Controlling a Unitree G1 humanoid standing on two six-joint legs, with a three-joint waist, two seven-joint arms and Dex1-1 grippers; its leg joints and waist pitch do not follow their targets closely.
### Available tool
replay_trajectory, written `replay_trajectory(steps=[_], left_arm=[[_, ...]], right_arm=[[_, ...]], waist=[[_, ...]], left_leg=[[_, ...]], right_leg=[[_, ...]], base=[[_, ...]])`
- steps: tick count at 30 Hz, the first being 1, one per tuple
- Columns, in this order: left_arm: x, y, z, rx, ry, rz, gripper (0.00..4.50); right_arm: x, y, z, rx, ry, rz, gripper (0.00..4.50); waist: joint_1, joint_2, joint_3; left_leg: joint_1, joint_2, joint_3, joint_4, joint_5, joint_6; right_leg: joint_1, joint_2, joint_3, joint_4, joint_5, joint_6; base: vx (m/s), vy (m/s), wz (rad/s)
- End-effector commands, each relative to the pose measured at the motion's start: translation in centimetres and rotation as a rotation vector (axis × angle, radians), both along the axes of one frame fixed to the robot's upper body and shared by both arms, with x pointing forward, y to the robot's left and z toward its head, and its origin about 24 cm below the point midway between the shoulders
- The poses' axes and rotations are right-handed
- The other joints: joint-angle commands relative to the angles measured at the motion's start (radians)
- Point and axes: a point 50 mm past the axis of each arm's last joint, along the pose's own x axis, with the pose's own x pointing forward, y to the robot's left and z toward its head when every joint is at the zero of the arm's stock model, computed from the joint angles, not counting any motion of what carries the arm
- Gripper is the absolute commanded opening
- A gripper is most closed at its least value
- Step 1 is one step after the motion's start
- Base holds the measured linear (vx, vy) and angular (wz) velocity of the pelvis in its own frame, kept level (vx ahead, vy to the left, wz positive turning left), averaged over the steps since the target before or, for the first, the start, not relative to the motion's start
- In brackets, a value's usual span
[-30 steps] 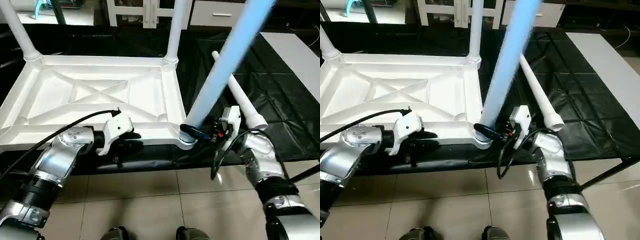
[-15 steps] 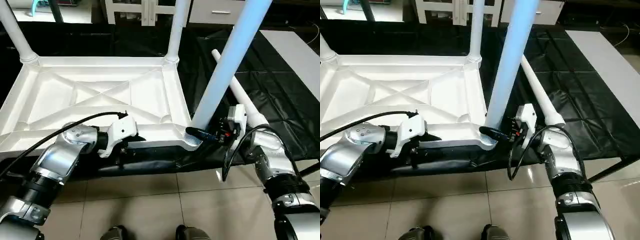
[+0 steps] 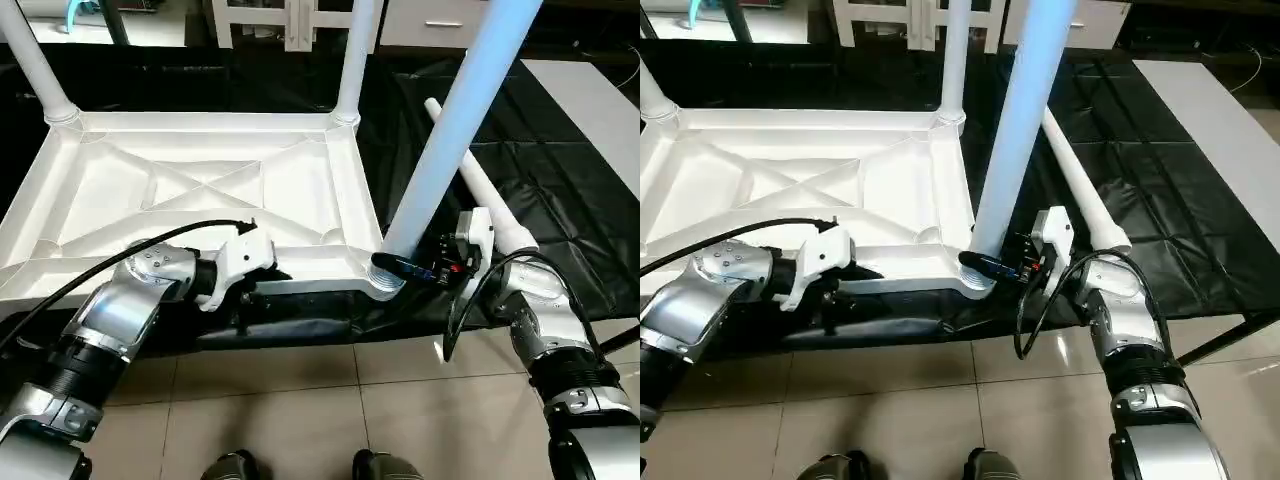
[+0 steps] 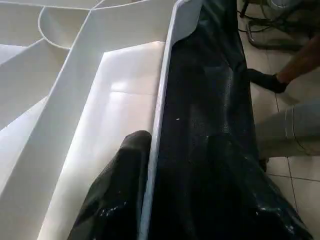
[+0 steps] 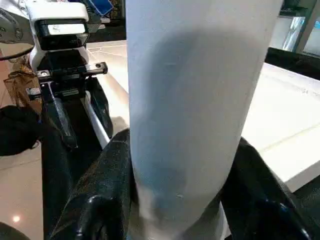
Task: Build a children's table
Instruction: Insert table leg to table base
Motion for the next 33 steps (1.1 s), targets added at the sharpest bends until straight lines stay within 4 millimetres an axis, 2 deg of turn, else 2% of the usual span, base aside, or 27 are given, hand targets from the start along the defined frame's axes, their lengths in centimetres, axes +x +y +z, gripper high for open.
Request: replay_trajectory(steps=[1,10,12,15,18,22,29,33], left_arm=[[0.2,-0.9,1.7,-0.029,-0.052,-0.076,1.96],[0.8,-1.3,2.7,-0.055,-0.101,-0.071,1.96],[0.7,-1.3,2.5,-0.050,-0.093,-0.076,2.30],[0.7,-1.4,2.6,-0.056,-0.098,-0.075,2.48],[0.9,-1.5,2.9,-0.063,-0.130,-0.071,2.72],[1.2,-1.8,3.4,-0.094,-0.169,-0.063,2.72],[0.8,-1.0,2.2,0.003,-0.119,-0.089,2.72],[0.8,-0.5,1.5,0.059,-0.113,-0.082,2.72]], right_arm=[[-0.8,-0.6,-2.2,-0.055,0.102,-0.026,2.00],[-0.7,-0.4,-2.3,-0.050,0.102,-0.026,2.00],[-0.7,-0.3,-2.4,-0.049,0.104,-0.027,2.00],[-0.7,-0.3,-2.4,-0.048,0.105,-0.028,2.00],[-0.7,-0.3,-2.4,-0.049,0.105,-0.029,2.00],[-0.7,-0.2,-2.4,-0.049,0.105,-0.030,2.00],[-0.7,-0.2,-2.4,-0.052,0.103,-0.029,2.00],[-0.7,-0.1,-2.4,-0.052,0.102,-0.030,2.00]], waist=[[-0.005,0.015,-0.057],[-0.002,0.017,-0.057],[-0.002,0.017,-0.056],[-0.001,0.018,-0.055],[-0.005,0.014,-0.056],[-0.006,0.014,-0.057],[-0.005,0.017,-0.056],[-0.006,0.018,-0.056]], left_leg=[[0.048,0.057,-0.018,-0.065,-0.135,0.100],[0.048,0.057,-0.018,-0.062,-0.131,0.104],[0.048,0.057,-0.018,-0.062,-0.135,0.102],[0.049,0.057,-0.018,-0.063,-0.141,0.099],[0.043,0.055,-0.020,-0.062,-0.144,0.096],[0.045,0.056,-0.018,-0.059,-0.141,0.107],[0.047,0.057,-0.020,-0.062,-0.176,0.089],[0.047,0.057,-0.020,-0.062,-0.176,0.083]], right_leg=[[0.029,-0.027,0.014,-0.039,0.023,-0.319],[0.030,-0.028,0.014,-0.037,0.020,-0.325],[0.029,-0.027,0.014,-0.037,0.015,-0.326],[0.028,-0.027,0.014,-0.039,0.008,-0.327],[0.032,-0.029,0.014,-0.037,0.012,-0.326],[0.031,-0.029,0.015,-0.037,0.010,-0.325],[0.026,-0.027,0.014,-0.041,-0.050,-0.316],[0.026,-0.027,0.014,-0.040,-0.038,-0.314]], base=[[0.000,0.000,0.00],[0.000,0.000,0.00],[0.000,0.000,0.00],[0.000,0.000,0.00],[0.000,0.000,0.00],[0.000,0.000,0.00],[0.000,0.000,0.00],[0.000,0.000,0.00]])
